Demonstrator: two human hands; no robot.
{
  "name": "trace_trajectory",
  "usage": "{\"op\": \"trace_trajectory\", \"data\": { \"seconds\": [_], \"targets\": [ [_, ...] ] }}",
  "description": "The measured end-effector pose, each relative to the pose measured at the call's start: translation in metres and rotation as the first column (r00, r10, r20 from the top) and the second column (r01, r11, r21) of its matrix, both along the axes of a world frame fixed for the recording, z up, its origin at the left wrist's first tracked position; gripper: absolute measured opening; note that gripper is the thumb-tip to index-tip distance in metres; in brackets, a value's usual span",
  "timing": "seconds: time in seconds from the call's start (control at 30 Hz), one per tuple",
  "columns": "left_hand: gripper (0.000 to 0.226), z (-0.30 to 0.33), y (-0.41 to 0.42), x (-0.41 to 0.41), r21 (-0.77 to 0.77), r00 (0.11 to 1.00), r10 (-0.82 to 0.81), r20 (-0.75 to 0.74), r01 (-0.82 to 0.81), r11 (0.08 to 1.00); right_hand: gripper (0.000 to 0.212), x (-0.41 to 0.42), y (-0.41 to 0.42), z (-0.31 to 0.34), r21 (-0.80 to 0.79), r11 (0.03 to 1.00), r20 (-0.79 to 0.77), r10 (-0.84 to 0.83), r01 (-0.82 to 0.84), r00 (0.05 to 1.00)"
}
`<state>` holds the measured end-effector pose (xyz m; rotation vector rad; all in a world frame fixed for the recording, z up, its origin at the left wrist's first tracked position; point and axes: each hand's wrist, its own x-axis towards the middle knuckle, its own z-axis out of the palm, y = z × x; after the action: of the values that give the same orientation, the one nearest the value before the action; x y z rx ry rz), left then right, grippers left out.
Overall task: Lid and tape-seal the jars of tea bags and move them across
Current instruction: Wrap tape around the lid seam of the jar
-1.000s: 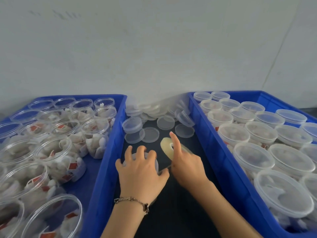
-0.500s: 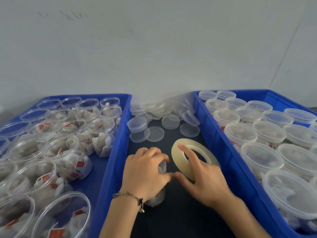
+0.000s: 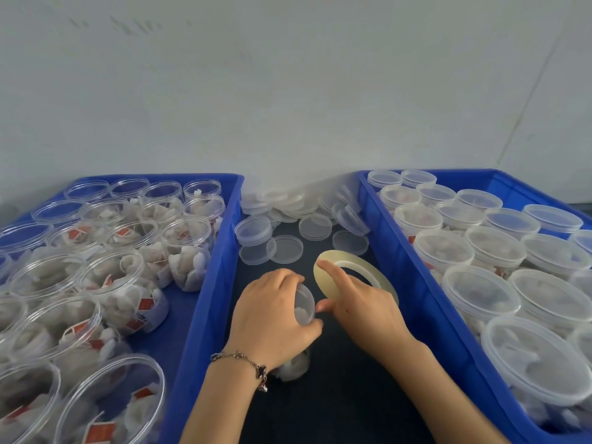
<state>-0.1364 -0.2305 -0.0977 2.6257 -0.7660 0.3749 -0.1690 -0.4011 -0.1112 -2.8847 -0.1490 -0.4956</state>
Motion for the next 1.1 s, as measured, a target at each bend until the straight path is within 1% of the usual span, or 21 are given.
{"op": "trace_trajectory", "data": {
  "seconds": [0.13,0.2,0.27,0.37,0.47,0.53,0.63,0.73,0.87,0.93,1.0,1.1],
  "targets": [
    [0.079,0.001,0.001,-0.002,0.041,0.997,0.082,0.006,-0.082,0.996,0.063,-0.001,-0.003,0.001,0.029,0.998,-0.053,0.06,-0.059,0.997],
    [0.072,-0.002,0.002,-0.001,0.076,0.995,0.081,-0.057,-0.076,0.994,0.053,-0.003,-0.004,0.001,0.04,0.996,-0.065,0.083,-0.08,0.994],
    [0.065,-0.002,0.002,0.0,0.103,0.991,0.076,-0.113,-0.064,0.993,0.055,-0.006,-0.006,0.003,0.005,0.996,-0.069,0.088,-0.088,0.994],
    [0.063,-0.003,0.002,0.001,0.104,0.99,0.08,-0.113,-0.068,0.992,0.072,-0.011,-0.007,0.005,-0.054,0.995,-0.06,0.076,-0.079,0.995],
    [0.062,-0.003,0.0,0.0,0.085,0.99,0.091,-0.109,-0.082,0.993,0.074,-0.011,-0.005,0.005,-0.036,0.998,-0.022,0.045,-0.045,0.999],
    [0.06,-0.002,0.0,-0.002,0.069,0.989,0.112,-0.091,-0.106,0.992,0.069,-0.01,0.0,0.003,-0.013,1.0,0.006,0.024,-0.024,1.0],
    [0.061,-0.003,-0.003,-0.004,0.053,0.987,0.145,-0.065,-0.142,0.988,0.05,-0.012,0.007,0.001,0.08,0.997,0.037,0.012,-0.015,0.999],
    [0.061,-0.002,-0.005,-0.004,0.027,0.979,0.188,-0.08,-0.186,0.982,0.046,-0.015,0.012,0.0,0.106,0.994,0.072,-0.001,-0.006,0.997],
    [0.059,-0.003,-0.008,-0.004,0.002,0.973,0.219,-0.068,-0.22,0.976,0.041,-0.016,0.018,-0.001,0.117,0.993,0.202,-0.028,0.004,0.979],
    [0.06,-0.003,-0.01,-0.004,-0.027,0.966,0.253,-0.057,-0.255,0.967,0.039,-0.014,0.022,-0.001,0.145,0.988,0.126,-0.074,0.055,0.989],
    [0.061,-0.003,-0.012,-0.004,-0.059,0.959,0.28,-0.041,-0.282,0.957,0.039,-0.011,0.021,-0.003,0.224,0.97,0.02,-0.098,0.092,0.995],
    [0.062,-0.004,-0.014,-0.003,-0.083,0.953,0.3,-0.025,-0.301,0.95,0.038,-0.005,0.02,-0.005,0.23,0.965,-0.006,-0.128,0.126,0.992]
  ]
}}
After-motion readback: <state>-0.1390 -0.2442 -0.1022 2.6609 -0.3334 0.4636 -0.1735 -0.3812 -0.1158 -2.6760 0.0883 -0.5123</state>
